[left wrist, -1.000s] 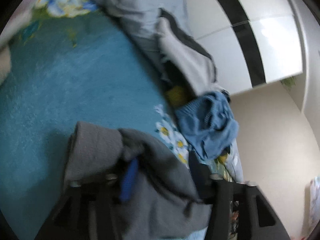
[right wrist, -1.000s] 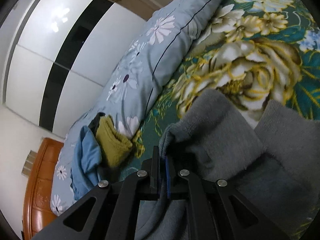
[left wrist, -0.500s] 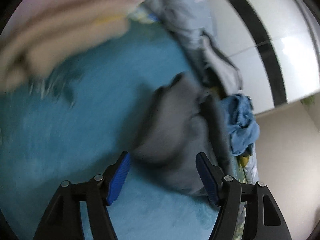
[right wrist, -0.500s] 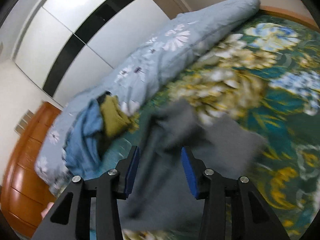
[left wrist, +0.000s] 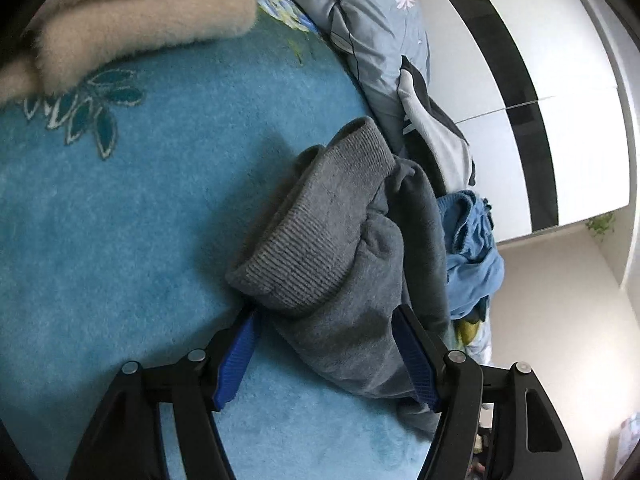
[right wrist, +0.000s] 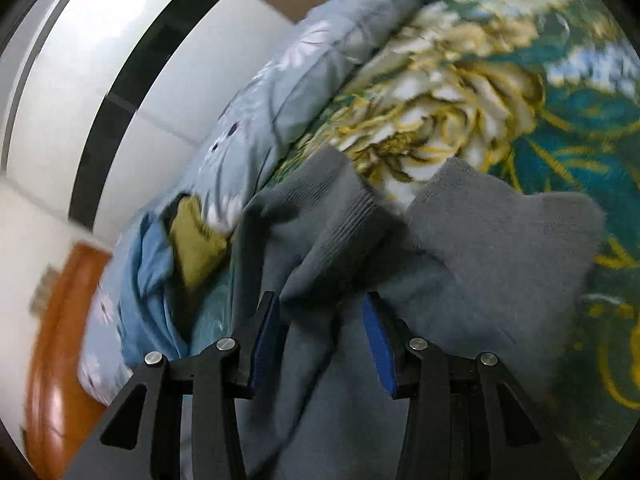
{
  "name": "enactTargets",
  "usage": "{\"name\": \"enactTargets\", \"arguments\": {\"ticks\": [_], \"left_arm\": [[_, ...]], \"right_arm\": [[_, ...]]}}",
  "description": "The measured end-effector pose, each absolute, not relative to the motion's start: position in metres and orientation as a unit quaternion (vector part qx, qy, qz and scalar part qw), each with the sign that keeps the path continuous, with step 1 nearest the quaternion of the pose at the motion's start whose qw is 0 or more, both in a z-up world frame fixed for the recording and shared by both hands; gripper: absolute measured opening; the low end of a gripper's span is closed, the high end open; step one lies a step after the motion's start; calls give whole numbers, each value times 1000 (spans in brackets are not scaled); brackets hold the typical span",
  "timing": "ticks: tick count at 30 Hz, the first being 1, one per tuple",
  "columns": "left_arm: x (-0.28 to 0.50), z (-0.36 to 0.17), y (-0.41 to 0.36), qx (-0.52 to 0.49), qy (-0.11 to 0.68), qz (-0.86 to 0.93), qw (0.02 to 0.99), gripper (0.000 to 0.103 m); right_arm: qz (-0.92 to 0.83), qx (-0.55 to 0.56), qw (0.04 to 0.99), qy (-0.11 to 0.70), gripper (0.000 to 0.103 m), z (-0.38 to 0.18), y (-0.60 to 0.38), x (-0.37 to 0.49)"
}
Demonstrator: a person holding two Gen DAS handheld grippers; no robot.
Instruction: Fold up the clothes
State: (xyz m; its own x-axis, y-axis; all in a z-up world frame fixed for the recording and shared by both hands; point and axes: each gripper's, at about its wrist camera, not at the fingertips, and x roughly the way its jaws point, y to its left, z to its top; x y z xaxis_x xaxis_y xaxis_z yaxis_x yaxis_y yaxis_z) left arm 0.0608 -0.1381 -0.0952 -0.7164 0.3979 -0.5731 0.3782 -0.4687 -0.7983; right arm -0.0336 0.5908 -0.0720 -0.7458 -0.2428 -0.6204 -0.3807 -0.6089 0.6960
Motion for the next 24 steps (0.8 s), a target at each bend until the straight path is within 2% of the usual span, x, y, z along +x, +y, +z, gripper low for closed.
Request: {"name": "enactTargets", "arguments": {"ticks": [9, 19, 20, 21, 23, 24], "left_arm": [[55, -99, -142, -351, -536, 768, 28, 73], [55, -98, -141, -355, -527, 771, 37, 73], [55, -98, -141, -355, -528, 771, 37, 73], [55, -98, -141, -354, -528, 771, 37, 73], [56, -99, -143, -353, -534, 767, 39, 73], [56, -100, -144, -352, -537, 765, 41, 73]], "right_arm": [[777, -325, 13, 539, 45, -84, 594, -51], [801, -353, 23, 483, 45, -77, 576, -48], [800, -355, 26, 483, 43, -77, 575, -49], [797, -356, 26, 488, 28, -79, 576, -51], [787, -362, 23, 500, 5, -83, 575, -56], [786, -358, 20, 504, 5, -82, 574, -55]]}}
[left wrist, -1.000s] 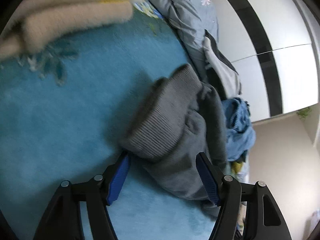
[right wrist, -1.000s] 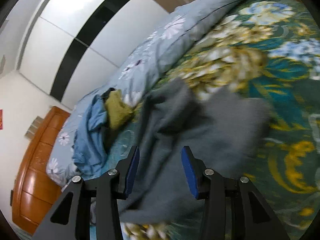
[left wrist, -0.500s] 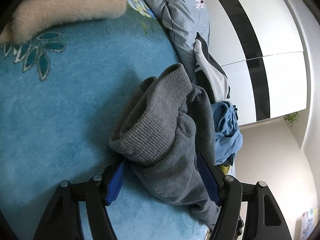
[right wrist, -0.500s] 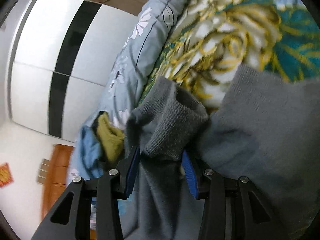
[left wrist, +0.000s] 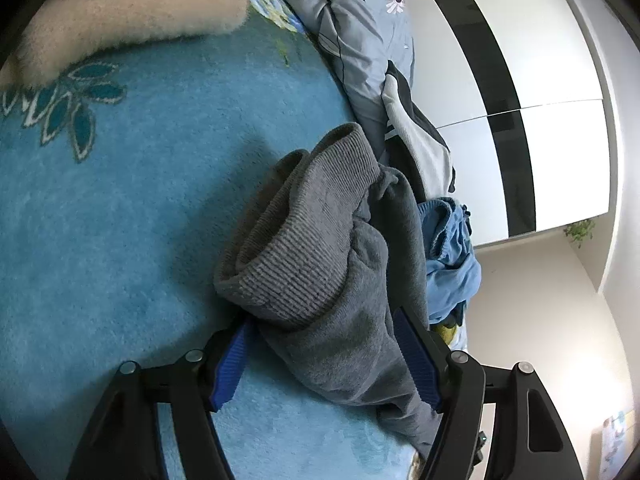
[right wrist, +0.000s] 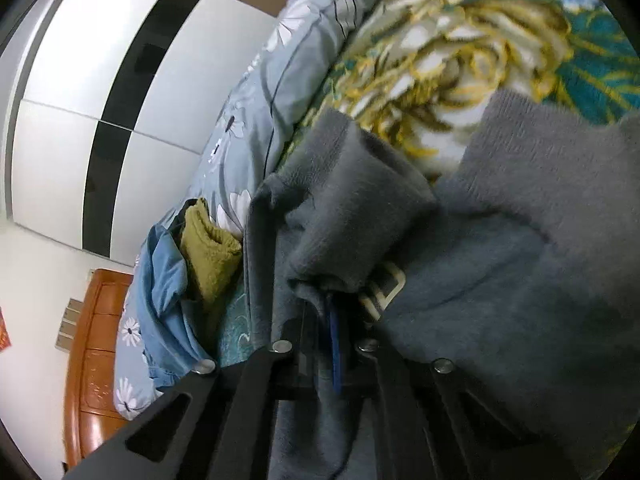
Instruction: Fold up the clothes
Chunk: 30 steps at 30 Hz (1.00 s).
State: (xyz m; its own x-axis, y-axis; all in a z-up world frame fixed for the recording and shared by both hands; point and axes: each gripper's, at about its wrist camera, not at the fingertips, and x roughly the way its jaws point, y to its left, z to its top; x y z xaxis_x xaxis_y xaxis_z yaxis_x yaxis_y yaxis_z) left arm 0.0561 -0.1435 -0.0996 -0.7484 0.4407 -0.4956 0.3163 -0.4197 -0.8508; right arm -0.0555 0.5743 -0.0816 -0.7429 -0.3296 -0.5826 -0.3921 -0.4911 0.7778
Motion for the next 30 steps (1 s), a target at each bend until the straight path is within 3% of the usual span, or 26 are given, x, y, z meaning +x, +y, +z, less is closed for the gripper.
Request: {"name": "enactTargets", "arguments": {"ticks": [5, 8, 11, 14, 21, 22, 23, 24, 25, 26, 30], "left_arm": [[57, -100, -146, -352, -541, 762, 46, 73], [56, -101, -145, -350, -542, 763, 43, 73], [54, -101, -144, -349, -539, 766, 36, 73], [54, -100, -144, -347, -540, 766, 31, 73], [57, -101, -149, -336, -556, 760, 29, 72], [57, -101, -149, -336, -556, 760, 27, 72], [56, -101, -148, -337, -553, 762, 24, 72], [55, -101, -147, -338, -550, 763, 22, 72], [55, -100, -147, -337, -549, 765, 21, 72], [54, -100, -146, -337, -548, 765, 19, 72], [51, -98, -145, -327, -552, 767, 25, 72]], "right_arm": [[816, -270, -40, 510, 4, -32, 583, -24], [850, -229, -45, 472, 4, -2, 592, 15], [855, -285, 16, 432, 4, -22, 605, 39], [830, -315, 30, 460, 4, -55, 615, 54], [834, -319, 27, 450, 9, -56, 612, 76], [837, -314, 32, 446, 11, -54, 613, 82], [841, -309, 37, 443, 23, -53, 615, 88], [840, -307, 46, 445, 45, -53, 619, 92], [839, -305, 55, 447, 54, -54, 623, 97], [838, -303, 63, 450, 59, -55, 627, 101], [814, -303, 60, 492, 63, -70, 634, 92]]}}
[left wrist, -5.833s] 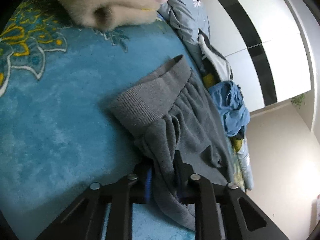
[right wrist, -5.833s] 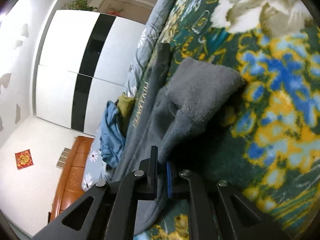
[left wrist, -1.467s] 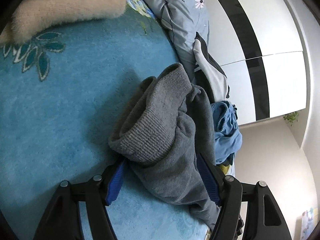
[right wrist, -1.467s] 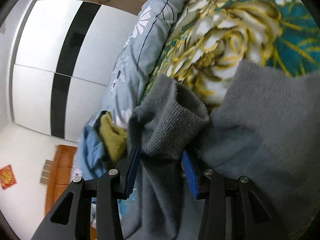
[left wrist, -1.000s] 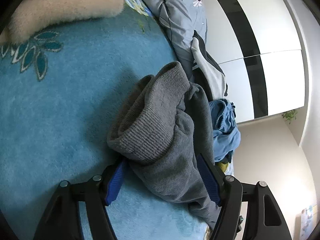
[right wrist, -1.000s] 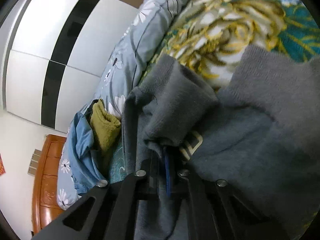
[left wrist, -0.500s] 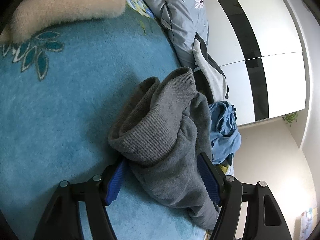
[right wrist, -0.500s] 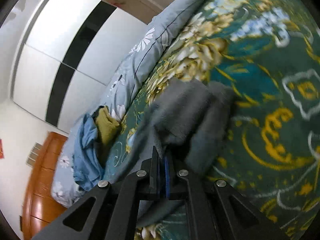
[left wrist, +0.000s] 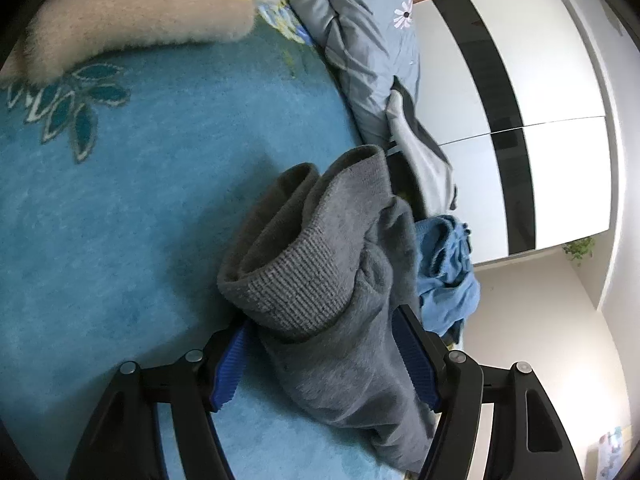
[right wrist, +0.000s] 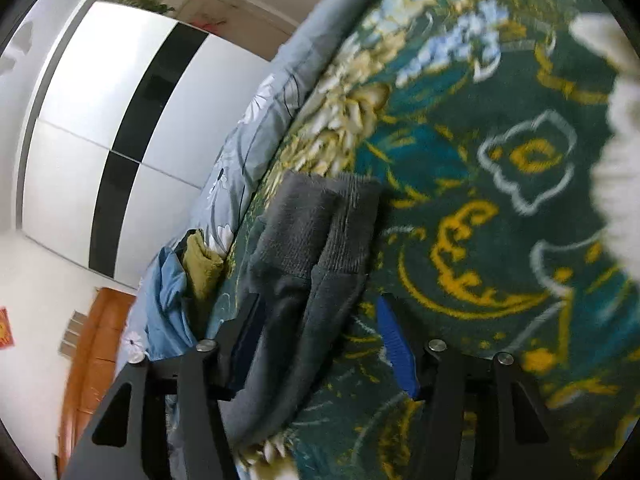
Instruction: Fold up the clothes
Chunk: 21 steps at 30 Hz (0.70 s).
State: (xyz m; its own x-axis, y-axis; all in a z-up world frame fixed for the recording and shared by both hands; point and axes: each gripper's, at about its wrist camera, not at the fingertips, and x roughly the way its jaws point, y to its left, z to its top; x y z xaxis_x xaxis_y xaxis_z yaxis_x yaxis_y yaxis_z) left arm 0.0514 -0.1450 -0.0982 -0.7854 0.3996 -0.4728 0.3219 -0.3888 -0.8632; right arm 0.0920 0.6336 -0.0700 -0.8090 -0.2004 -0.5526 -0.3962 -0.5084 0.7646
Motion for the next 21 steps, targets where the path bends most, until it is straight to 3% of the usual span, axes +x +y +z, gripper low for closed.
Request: {"name": "enactTargets", "arguments": {"ticks": [3, 10, 11, 12, 14, 15, 21], "left_arm": [[47, -97, -144, -329, -550, 767, 30, 72], [44, -98, -145, -325, -549, 770, 30, 70], [45, -98, -146, -324, -550, 769, 28, 62], [45, -100, -149, -325, -555, 765, 22, 49], [46, -103, -154, -325, -565, 758, 10, 37], [46, -105, -156, -326, -570, 754, 4, 29], [40, -58, -159, -306, -553, 775, 26, 21]], "right_arm": [[820, -301, 71, 481, 69, -67, 627, 75], [833, -309, 86, 451, 70, -64, 611, 46], [832, -306, 88, 455, 63, -65, 611, 45], [825, -306, 93, 465, 46, -68, 612, 46], [811, -305, 98, 489, 25, -74, 616, 46], [804, -304, 97, 502, 22, -77, 619, 45], [821, -275, 46, 499, 13, -36, 611, 38]]}}
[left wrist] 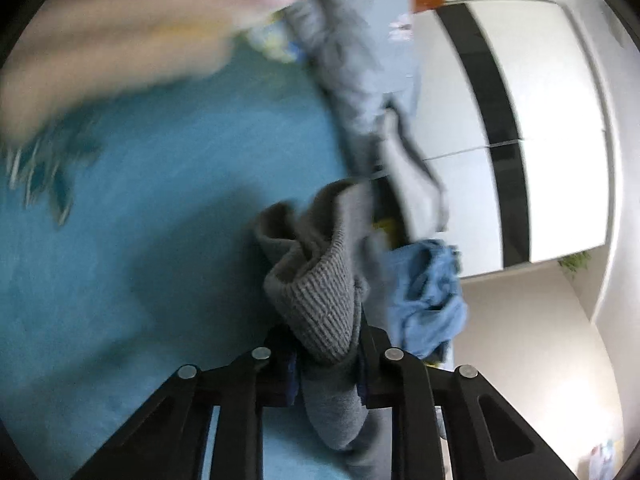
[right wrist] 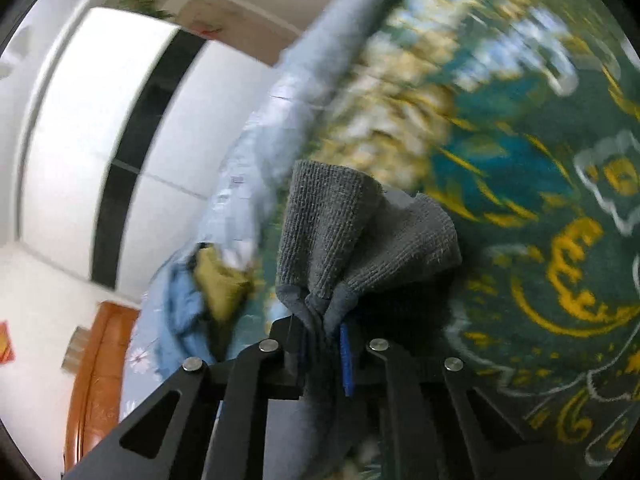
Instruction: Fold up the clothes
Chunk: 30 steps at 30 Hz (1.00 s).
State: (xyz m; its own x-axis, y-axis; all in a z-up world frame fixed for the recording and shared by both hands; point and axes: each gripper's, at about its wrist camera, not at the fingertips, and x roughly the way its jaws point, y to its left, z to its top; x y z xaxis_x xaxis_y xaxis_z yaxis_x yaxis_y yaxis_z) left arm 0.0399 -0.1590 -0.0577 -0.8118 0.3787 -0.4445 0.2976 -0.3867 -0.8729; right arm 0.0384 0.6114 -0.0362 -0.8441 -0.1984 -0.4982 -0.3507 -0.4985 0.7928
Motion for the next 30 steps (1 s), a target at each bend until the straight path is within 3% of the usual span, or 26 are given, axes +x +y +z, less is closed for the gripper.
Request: {"name": "enactTargets", "arguments": {"ticks": [5, 8, 11, 15, 22, 25, 28, 30], "left_arm": [[68, 18, -153, -255, -502, 821, 93, 21], [109, 29, -168, -253, -490, 828, 104, 21], [143, 10, -181, -282, -453, 843, 72, 22], [168, -54, -192, -343, -477, 808, 41, 22], [189, -72, -193, -343, -493, 798, 37, 23], [192, -68, -190, -348, -486, 801, 40, 27], [197, -63, -196, -351, -480, 803, 36, 41], [206, -57, -204, -347, -474, 809, 21, 56]], "right_arm": [[859, -217, -46, 462, 12, 28, 597, 58], [857, -204, -71, 467, 12, 28, 604, 99], [852, -239, -65, 462, 12, 2, 611, 123], [830, -314, -32, 461, 13, -56, 620, 142], [813, -317, -29, 488, 13, -81, 623, 157], [816, -328, -29, 475, 16, -80, 625, 156], [813, -331, -32, 479, 20, -81, 626, 162], [812, -343, -21, 472, 30, -83, 628, 166]]}}
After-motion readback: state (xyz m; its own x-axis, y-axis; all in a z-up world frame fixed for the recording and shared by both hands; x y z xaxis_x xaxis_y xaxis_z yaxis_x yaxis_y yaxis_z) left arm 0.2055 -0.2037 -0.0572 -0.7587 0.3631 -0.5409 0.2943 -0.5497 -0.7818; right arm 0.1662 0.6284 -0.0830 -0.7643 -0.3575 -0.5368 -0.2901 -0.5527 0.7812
